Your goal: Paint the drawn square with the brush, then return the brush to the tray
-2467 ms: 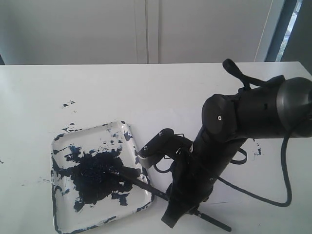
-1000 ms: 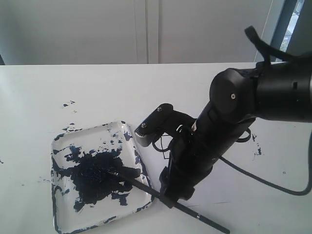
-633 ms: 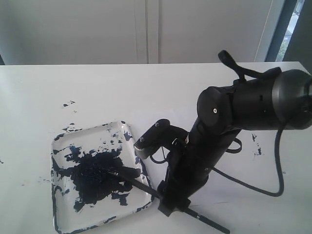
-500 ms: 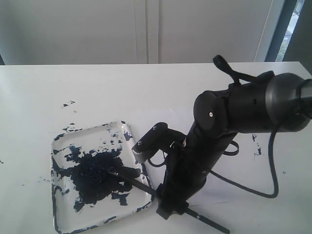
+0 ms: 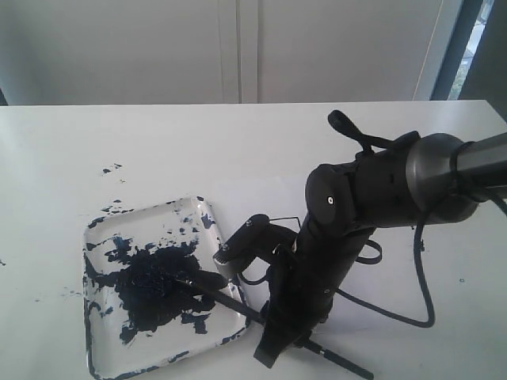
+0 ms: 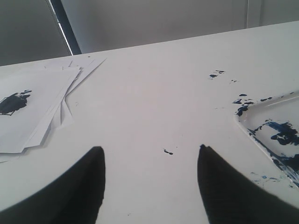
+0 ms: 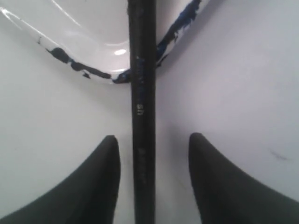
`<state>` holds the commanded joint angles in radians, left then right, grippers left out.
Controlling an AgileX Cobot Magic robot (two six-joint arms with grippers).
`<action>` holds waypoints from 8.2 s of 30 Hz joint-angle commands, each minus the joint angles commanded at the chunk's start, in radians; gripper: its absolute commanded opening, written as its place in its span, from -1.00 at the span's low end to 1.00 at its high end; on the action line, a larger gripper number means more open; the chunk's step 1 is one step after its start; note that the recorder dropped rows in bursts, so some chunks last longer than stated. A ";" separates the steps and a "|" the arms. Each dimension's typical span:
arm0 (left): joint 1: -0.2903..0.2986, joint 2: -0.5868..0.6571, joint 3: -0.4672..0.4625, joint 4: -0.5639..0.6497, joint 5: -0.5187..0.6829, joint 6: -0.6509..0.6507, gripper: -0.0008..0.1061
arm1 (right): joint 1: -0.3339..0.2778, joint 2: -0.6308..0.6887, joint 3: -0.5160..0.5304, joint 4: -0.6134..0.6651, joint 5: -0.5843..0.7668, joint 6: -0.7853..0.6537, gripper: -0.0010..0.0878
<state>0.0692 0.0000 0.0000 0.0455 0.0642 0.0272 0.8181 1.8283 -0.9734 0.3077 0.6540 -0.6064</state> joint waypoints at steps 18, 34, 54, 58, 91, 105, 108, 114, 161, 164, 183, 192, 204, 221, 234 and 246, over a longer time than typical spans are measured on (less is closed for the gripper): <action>0.000 0.000 0.000 0.000 0.000 0.000 0.17 | 0.000 -0.081 -0.003 0.004 0.021 0.006 -0.98; 0.000 0.000 0.000 0.000 0.000 0.000 0.17 | 0.054 -0.291 -0.084 -0.419 0.213 0.229 -0.98; 0.000 0.000 0.000 0.000 0.000 0.000 0.17 | 0.248 -0.118 -0.087 -0.809 0.307 0.431 -0.98; 0.000 0.000 0.000 0.000 0.000 0.000 0.17 | 0.266 -0.111 -0.087 -0.803 0.290 0.431 -0.98; 0.000 0.000 0.000 0.000 0.000 0.000 0.17 | 0.268 -0.235 -0.133 -1.046 0.419 0.635 -0.98; 0.000 0.000 0.000 0.000 0.000 0.000 0.17 | 0.268 -0.253 -0.131 -1.067 0.470 0.708 -0.98; 0.000 0.000 0.000 0.000 0.000 0.000 0.17 | 0.268 -0.253 -0.131 -1.064 0.470 0.715 -0.98; 0.000 0.000 0.000 0.014 -0.034 0.012 0.17 | 0.268 -0.253 -0.131 -1.055 0.486 0.715 -0.98; -0.432 0.787 -0.173 0.500 -0.690 -0.683 0.17 | 0.268 -0.253 -0.131 -1.080 0.567 0.790 -0.98; -0.432 0.953 -0.236 0.575 -0.736 -0.712 0.17 | 0.268 -0.253 -0.131 -1.080 0.567 0.793 -0.98; -0.519 1.589 -0.644 1.082 -0.795 -0.995 0.17 | 0.268 -0.253 -0.131 -1.080 0.567 0.813 -0.98; -0.605 1.623 -0.710 1.093 -0.851 -0.961 0.17 | 0.268 -0.253 -0.131 -1.077 0.567 0.825 -0.98; -0.605 1.623 -0.710 1.140 -0.939 -0.997 0.17 | 0.268 -0.253 -0.131 -1.077 0.567 0.837 -0.98; -0.623 1.631 -0.762 1.194 -0.676 -1.149 -0.99 | 0.224 -0.253 -0.131 -1.088 0.567 0.837 -0.98; -0.721 1.747 -0.883 1.253 -0.512 -1.157 0.50 | 0.188 -0.249 -0.069 -1.103 0.567 0.815 -0.98; -0.721 1.890 -1.017 1.366 -0.505 -1.232 0.25 | 0.109 -0.208 -0.026 -1.104 0.552 0.838 -0.98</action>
<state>-0.6518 1.8905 -1.0173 1.4118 -0.4405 -1.2043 0.9267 1.6204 -0.9991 -0.7959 1.2064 0.2319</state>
